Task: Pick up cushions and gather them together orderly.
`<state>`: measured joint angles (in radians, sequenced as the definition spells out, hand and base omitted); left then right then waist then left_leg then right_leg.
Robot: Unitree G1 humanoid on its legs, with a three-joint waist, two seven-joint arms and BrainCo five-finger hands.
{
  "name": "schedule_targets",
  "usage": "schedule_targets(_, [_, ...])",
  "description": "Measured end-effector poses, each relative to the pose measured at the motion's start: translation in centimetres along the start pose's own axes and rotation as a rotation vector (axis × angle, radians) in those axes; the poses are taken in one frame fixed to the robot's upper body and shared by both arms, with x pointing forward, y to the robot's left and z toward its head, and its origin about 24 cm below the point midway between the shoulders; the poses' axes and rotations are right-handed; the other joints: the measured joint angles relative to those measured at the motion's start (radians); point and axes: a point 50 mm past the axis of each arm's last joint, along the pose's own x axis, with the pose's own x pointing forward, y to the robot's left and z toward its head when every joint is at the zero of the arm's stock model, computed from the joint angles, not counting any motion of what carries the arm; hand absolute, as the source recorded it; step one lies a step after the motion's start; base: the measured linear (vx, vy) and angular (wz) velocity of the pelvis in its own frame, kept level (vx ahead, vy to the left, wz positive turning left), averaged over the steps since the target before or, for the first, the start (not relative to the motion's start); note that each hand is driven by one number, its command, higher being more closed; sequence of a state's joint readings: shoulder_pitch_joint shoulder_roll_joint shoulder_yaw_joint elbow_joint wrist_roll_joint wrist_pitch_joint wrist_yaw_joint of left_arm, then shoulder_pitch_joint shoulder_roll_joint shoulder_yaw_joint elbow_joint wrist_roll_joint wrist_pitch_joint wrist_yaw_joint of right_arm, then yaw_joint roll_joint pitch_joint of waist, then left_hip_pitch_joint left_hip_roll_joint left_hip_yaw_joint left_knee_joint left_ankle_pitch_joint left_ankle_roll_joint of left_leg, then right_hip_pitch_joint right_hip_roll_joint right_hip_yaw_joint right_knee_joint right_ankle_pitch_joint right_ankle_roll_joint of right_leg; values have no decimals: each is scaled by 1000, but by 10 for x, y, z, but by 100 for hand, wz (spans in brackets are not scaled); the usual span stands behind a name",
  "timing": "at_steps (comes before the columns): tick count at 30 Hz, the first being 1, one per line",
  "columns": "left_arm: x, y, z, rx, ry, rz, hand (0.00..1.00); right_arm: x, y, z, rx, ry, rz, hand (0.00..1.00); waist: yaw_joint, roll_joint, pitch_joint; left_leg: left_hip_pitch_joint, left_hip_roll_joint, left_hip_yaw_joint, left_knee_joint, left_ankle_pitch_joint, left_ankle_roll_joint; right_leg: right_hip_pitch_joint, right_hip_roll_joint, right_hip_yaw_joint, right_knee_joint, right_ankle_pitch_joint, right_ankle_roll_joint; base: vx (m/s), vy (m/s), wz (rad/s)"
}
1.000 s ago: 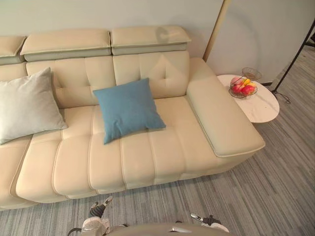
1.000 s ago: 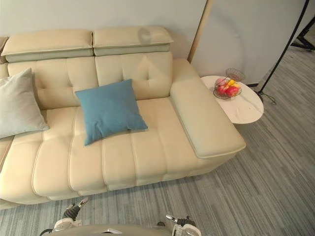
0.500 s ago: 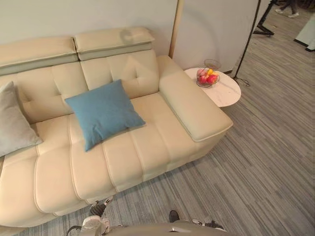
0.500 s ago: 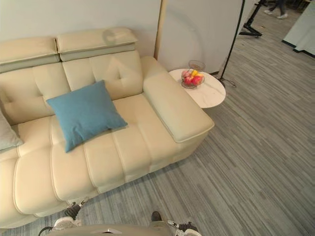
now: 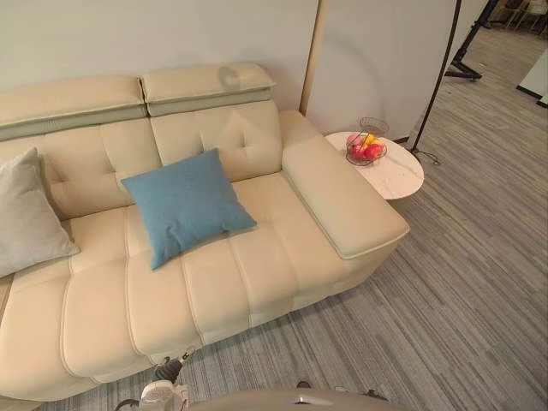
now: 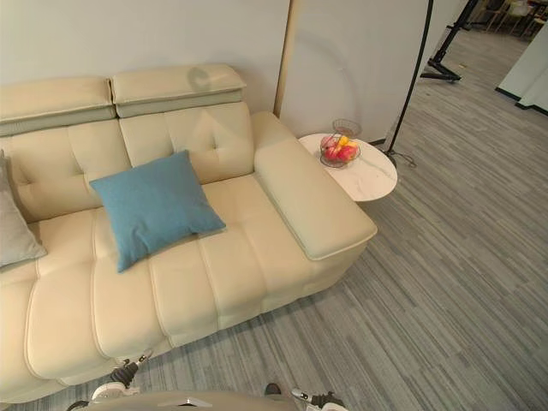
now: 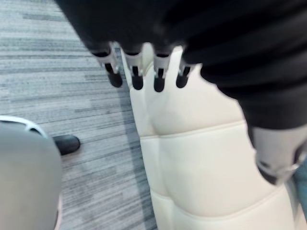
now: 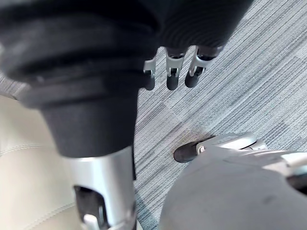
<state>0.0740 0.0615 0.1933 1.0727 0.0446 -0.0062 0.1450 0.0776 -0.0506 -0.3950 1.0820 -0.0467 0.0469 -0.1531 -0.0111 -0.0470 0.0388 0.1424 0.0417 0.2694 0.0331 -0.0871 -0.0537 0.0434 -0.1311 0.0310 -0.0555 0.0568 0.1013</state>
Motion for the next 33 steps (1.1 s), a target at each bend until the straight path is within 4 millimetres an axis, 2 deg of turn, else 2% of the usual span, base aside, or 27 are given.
schedule_targets(5, [0,0,0,0,0,0,0,0,0,0,0,0,0,0,0,-2,-1,0,0,-1,-1,0,0,0,0,-2,0,0,0,0,0,1])
schedule_targets(12, [0,0,1,-3,-4,-5,0,0,1,2,0,-3,2,0,1,-1,-1,-37,-4,-49,-20,19,0,-3,-7,-62,-24,9,2,-9,-38,21])
schedule_targets(17, [0,-1,2,-17,-3,-7,0,1,2,7,0,-17,3,0,4,9,8,-30,22,-19,-17,14,-11,-9,19,-102,-29,40,-5,-7,-61,-16])
schedule_targets(25, [1,1,2,-48,9,-5,0,1,2,11,-26,-28,2,0,-8,23,43,3,29,89,7,-11,-17,-29,29,-96,-33,68,-16,-86,-40,-41])
schedule_targets(26, [1,1,2,-50,14,-6,0,1,2,11,-26,-27,2,0,-18,15,47,7,32,93,13,-14,-18,-29,29,-95,-33,68,-16,-113,-62,-15])
schedule_targets(28, [1,2,1,-54,20,-5,0,1,1,7,-26,-18,-2,0,-26,20,52,6,40,101,20,-25,-28,-31,33,-90,-33,68,-17,-96,-66,-17])
schedule_targets(32, [2,2,4,-54,16,-5,0,1,-1,6,-26,-17,-5,0,-27,22,57,20,55,161,36,-46,-47,-52,61,-16,-33,67,-33,-69,-54,-54])
schedule_targets(33, [2,2,4,-56,19,-5,0,1,-1,7,-27,-19,-7,0,-26,27,59,14,50,139,62,-66,-59,-66,74,19,-33,69,-37,-36,-48,-85])
